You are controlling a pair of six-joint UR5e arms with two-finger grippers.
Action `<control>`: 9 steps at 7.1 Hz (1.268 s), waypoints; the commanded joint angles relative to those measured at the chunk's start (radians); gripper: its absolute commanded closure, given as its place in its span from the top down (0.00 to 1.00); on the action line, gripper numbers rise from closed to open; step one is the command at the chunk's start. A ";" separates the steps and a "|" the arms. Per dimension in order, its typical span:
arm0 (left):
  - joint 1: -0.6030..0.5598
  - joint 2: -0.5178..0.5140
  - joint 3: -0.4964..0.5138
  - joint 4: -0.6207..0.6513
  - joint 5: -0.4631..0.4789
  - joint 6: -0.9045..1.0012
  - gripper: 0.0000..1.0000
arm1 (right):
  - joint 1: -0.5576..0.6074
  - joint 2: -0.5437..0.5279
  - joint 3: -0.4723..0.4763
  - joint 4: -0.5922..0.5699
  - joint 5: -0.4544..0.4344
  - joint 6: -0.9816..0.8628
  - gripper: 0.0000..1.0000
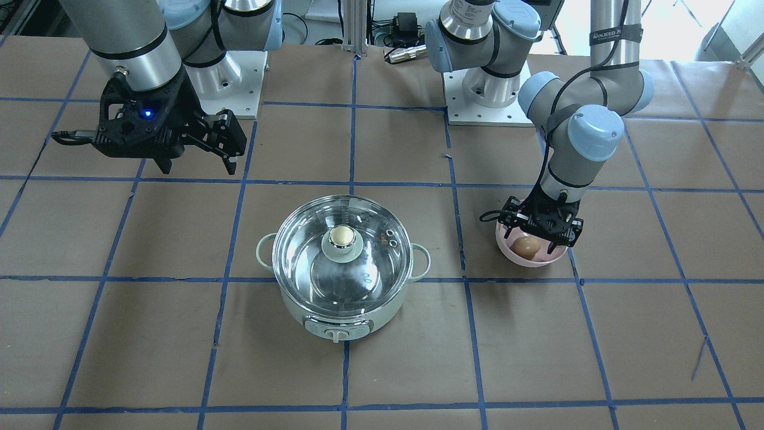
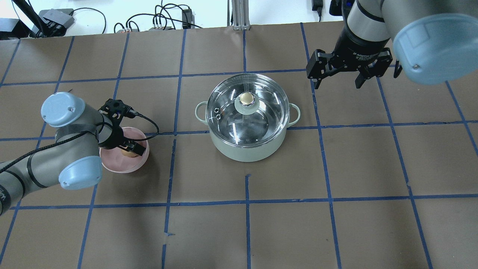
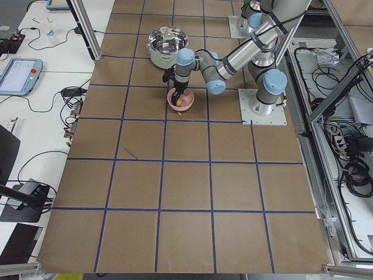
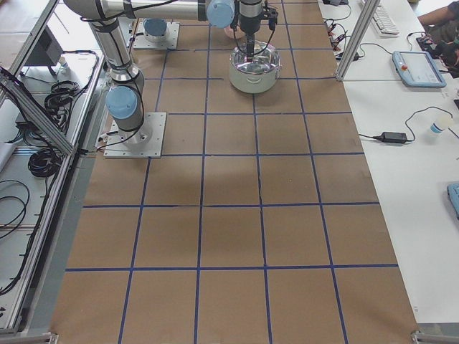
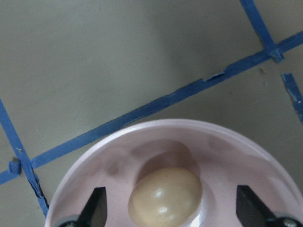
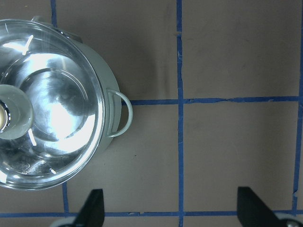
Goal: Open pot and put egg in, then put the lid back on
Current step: 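Lower the left gripper into the bowl and close it on the egg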
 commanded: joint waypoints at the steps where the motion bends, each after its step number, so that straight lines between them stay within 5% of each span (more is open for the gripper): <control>1: 0.001 -0.005 -0.001 -0.002 0.000 0.001 0.90 | 0.000 0.000 0.000 0.000 0.001 0.000 1.00; 2: 0.001 -0.006 -0.004 -0.006 0.003 0.003 0.88 | 0.000 0.000 0.000 0.000 0.001 0.000 1.00; 4: 0.001 -0.005 -0.004 -0.015 0.004 0.006 0.69 | 0.000 0.000 0.000 0.000 0.003 0.000 1.00; 9: 0.001 -0.019 0.008 -0.015 0.001 0.012 0.71 | 0.000 0.000 0.000 0.002 -0.002 -0.048 0.99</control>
